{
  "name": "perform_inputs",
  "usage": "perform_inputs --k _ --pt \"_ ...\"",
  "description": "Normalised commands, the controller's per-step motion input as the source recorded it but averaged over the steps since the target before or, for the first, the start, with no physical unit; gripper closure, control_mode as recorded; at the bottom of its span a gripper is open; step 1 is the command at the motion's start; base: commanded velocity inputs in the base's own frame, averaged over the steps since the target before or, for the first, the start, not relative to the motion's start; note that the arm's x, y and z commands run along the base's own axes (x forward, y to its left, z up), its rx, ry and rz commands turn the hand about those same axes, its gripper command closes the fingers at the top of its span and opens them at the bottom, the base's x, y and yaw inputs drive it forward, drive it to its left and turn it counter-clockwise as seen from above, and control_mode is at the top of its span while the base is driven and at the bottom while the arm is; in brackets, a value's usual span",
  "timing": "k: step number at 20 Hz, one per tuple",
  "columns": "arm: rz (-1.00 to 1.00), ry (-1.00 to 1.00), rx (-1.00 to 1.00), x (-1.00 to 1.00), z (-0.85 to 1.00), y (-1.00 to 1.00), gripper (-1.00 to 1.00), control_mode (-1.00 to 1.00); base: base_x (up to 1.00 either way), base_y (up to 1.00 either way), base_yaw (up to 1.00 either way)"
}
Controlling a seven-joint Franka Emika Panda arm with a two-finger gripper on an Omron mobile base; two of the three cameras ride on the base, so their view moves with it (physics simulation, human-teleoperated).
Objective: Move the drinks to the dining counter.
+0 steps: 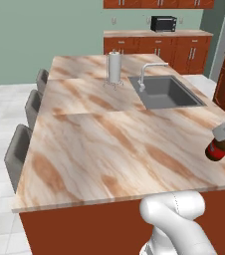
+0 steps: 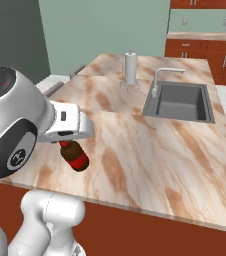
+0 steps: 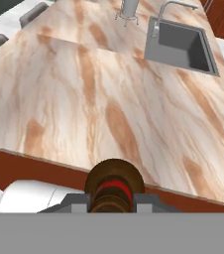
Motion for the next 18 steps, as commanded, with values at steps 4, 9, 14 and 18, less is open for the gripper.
perform_inputs --k 4,9,14,18 --pt "0.00 0.00 0.00 0.00 0.00 0.00 1.00 1.00 0.63 0.01 -0.64" --pt "-0.15 0.05 0.00 0.28 0.00 0.09 1.00 -1.00 0.40 0.07 -0.36" --pt "-0.12 0.20 -0.02 0.66 0.00 0.11 1.00 -1.00 0.00 0.00 0.00" --pt "-0.01 0.10 0.04 0.27 0.00 0.00 1.00 -1.00 0.00 0.00 0.00"
